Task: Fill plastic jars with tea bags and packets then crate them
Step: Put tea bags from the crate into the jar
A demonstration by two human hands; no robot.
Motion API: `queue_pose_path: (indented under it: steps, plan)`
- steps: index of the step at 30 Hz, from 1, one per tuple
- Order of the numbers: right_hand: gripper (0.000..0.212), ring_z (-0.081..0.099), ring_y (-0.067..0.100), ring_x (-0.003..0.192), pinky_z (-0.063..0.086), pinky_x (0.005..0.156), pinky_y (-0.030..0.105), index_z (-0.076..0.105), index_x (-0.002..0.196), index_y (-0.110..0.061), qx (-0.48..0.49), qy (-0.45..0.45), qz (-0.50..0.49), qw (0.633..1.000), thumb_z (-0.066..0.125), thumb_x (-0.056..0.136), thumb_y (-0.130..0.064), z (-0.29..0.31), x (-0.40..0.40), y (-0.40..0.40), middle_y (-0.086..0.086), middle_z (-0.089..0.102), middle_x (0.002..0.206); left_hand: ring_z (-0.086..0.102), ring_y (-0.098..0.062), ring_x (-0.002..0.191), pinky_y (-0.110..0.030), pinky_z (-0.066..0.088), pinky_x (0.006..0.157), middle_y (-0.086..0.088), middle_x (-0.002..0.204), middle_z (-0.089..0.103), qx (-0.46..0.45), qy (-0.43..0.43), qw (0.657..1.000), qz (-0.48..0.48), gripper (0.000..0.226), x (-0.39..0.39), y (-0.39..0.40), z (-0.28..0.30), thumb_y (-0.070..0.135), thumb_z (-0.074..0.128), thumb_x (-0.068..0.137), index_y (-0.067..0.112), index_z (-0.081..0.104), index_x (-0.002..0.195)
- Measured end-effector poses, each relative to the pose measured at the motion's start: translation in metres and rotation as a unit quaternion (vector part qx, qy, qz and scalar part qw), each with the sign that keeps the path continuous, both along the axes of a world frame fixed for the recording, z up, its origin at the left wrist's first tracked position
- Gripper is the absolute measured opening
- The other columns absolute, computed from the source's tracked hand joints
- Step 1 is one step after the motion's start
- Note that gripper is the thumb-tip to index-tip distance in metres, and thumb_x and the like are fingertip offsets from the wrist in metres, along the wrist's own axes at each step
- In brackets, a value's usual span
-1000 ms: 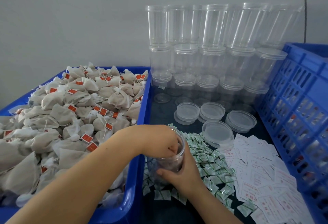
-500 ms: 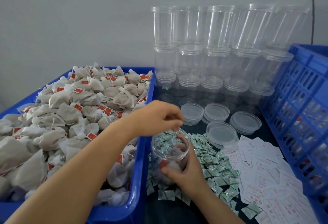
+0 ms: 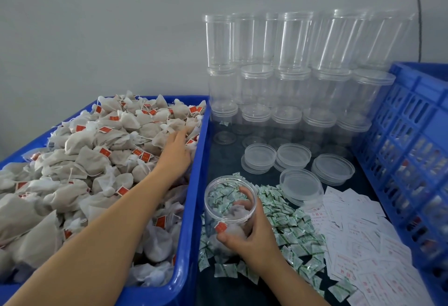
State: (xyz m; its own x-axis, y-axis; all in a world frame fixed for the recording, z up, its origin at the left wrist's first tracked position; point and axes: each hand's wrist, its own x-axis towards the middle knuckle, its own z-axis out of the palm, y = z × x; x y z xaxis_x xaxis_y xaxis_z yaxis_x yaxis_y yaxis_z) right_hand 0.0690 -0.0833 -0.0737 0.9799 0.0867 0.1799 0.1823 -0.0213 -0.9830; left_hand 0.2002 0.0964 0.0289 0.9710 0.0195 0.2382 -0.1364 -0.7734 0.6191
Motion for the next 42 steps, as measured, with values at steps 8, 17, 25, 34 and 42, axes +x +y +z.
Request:
queue_pose_path:
  steps: [8,17,25,34,42]
  plan:
    - [0.104,0.059,0.002,0.116,0.056,0.085,0.023,0.039,0.132,-0.066,-0.003,0.013,-0.005,1.000,0.092,0.043,-0.064,0.000,-0.001,0.001,-0.021,0.055,0.121,0.052,-0.027,0.113,-0.045,0.046,0.097,-0.010,0.118,0.060,0.135,0.036,0.990,-0.033,0.032,0.010,0.010,-0.011,0.017,0.064,0.086,0.011,0.060,0.117]
    - [0.100,0.057,-0.003,0.117,0.054,0.087,0.018,0.039,0.131,-0.066,-0.001,0.010,-0.009,1.000,0.091,0.045,-0.065,0.002,-0.001,0.000,-0.035,0.056,0.114,0.059,-0.022,0.083,-0.029,0.043,0.060,-0.007,0.107,0.061,0.170,0.002,0.985,0.028,0.040,0.010,0.009,-0.005,0.018,0.065,0.086,0.017,0.048,0.122]
    - [0.104,0.059,0.002,0.118,0.055,0.085,0.019,0.040,0.134,-0.063,0.004,0.012,-0.006,1.000,0.096,0.046,-0.053,-0.001,0.001,0.000,-0.025,0.057,0.118,0.047,-0.014,0.080,-0.029,0.037,0.070,-0.007,0.106,0.056,0.123,-0.056,0.989,0.054,0.031,0.003,0.018,0.022,0.024,0.069,0.082,0.013,0.061,0.110]
    - [0.111,0.059,0.005,0.120,0.053,0.088,0.018,0.037,0.137,-0.062,-0.010,0.019,-0.004,1.000,0.092,0.040,-0.066,-0.006,0.003,0.000,-0.017,0.056,0.127,0.060,0.000,0.074,-0.016,0.044,0.058,0.016,0.078,0.064,-0.105,-0.114,0.983,-0.101,0.012,-0.042,0.001,0.079,0.040,0.071,0.077,0.037,0.060,0.081]
    - [0.106,0.060,0.010,0.121,0.054,0.092,0.027,0.039,0.136,-0.062,0.006,0.003,-0.010,1.000,0.093,0.045,-0.062,-0.008,0.007,0.000,-0.021,0.059,0.123,0.062,0.001,0.086,-0.012,0.048,0.077,0.022,0.091,0.066,0.015,0.071,0.929,-0.364,0.017,-0.067,-0.022,0.081,0.037,0.074,0.075,0.040,0.065,0.089]
